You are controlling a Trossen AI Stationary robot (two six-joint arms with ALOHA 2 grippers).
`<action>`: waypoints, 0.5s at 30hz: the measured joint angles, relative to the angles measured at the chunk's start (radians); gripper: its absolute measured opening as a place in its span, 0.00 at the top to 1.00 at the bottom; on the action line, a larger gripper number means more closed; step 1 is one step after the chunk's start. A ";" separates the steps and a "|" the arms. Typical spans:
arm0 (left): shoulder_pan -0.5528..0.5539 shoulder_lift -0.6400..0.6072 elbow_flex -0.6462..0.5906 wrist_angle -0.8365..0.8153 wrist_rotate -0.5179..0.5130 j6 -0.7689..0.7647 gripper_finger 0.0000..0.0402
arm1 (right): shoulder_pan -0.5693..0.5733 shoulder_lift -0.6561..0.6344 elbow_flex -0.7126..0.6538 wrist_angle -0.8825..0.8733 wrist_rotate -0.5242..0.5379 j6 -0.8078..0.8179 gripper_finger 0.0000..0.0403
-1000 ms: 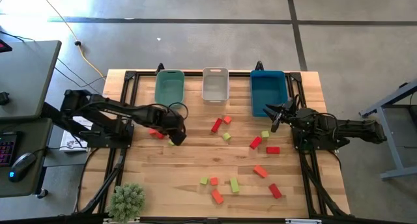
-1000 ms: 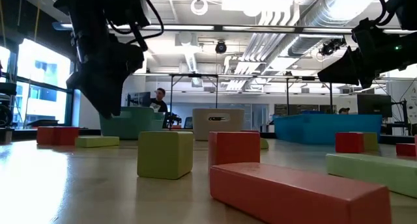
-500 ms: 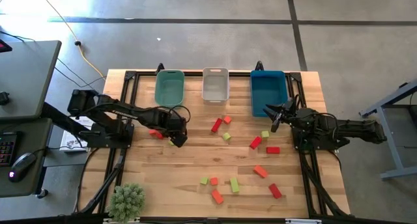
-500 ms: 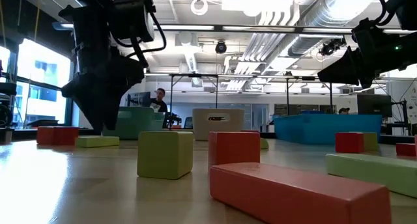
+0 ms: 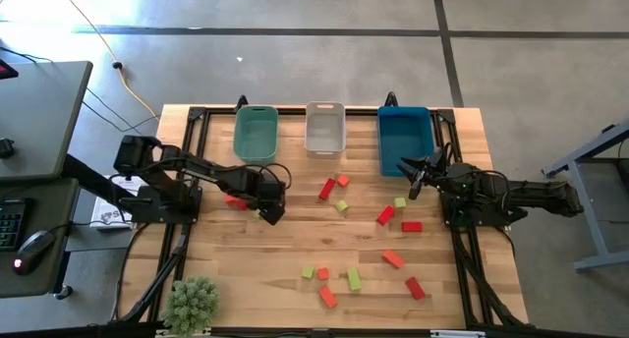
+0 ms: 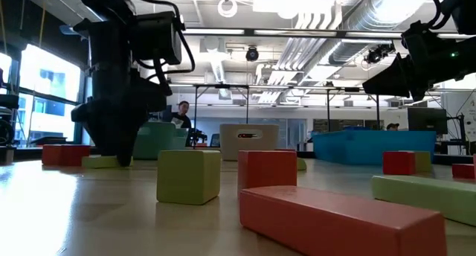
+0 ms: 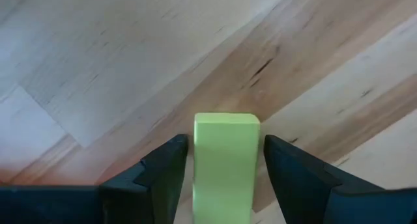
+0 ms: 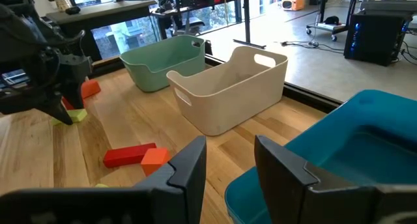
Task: Sort & place blocks by color
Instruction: Put the green block into the green bin
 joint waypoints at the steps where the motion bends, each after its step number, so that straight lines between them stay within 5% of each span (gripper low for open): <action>1: 0.000 0.004 0.001 -0.001 0.000 0.000 0.52 | 0.000 0.000 0.000 0.000 0.000 0.000 0.70; 11: 0.001 0.009 0.000 -0.009 0.002 0.000 0.75 | 0.000 0.000 0.000 0.000 0.000 0.000 0.70; 15: 0.002 0.002 -0.002 -0.003 0.020 0.001 0.75 | 0.000 0.000 0.000 0.000 0.000 0.000 0.70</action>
